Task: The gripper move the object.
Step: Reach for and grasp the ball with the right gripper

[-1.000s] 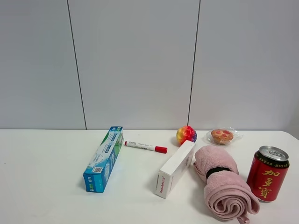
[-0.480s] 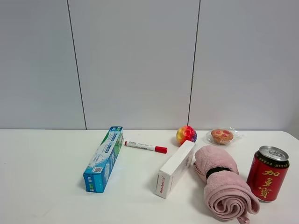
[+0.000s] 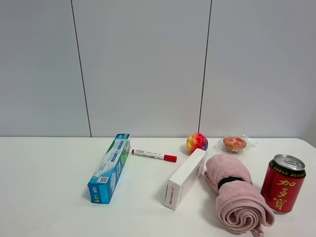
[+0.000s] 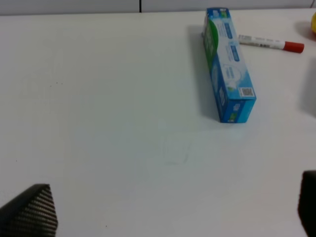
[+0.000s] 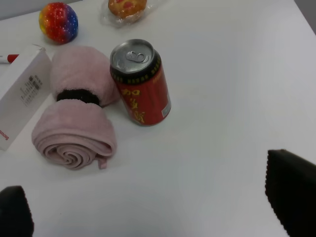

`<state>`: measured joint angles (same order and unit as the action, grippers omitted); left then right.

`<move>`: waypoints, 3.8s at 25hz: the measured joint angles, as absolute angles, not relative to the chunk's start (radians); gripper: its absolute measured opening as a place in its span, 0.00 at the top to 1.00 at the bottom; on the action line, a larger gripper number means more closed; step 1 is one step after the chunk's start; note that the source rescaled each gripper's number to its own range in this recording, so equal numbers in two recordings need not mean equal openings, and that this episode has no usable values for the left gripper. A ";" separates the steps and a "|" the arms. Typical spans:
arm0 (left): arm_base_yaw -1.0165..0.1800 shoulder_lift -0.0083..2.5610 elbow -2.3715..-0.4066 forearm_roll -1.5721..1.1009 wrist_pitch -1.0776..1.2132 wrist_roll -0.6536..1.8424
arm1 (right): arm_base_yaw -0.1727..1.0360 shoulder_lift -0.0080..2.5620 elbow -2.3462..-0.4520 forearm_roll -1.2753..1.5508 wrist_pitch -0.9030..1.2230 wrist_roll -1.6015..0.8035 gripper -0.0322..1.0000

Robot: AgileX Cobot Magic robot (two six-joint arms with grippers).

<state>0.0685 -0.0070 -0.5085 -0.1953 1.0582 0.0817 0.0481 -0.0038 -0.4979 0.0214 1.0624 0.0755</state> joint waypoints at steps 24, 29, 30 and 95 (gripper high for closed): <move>0.069 -0.007 -0.508 -0.195 1.058 0.082 | 0.048 0.805 -1.193 0.058 1.016 0.056 0.05; 0.069 -0.007 -0.508 -0.195 1.058 0.082 | 0.048 1.061 -1.397 0.119 1.018 0.012 0.08; 0.069 -0.007 -0.508 -0.195 1.058 0.082 | 0.048 1.106 -1.428 0.119 1.018 0.007 0.08; 0.069 -0.007 -0.508 -0.195 1.058 0.082 | 0.247 2.366 -1.808 0.223 0.540 -0.194 0.08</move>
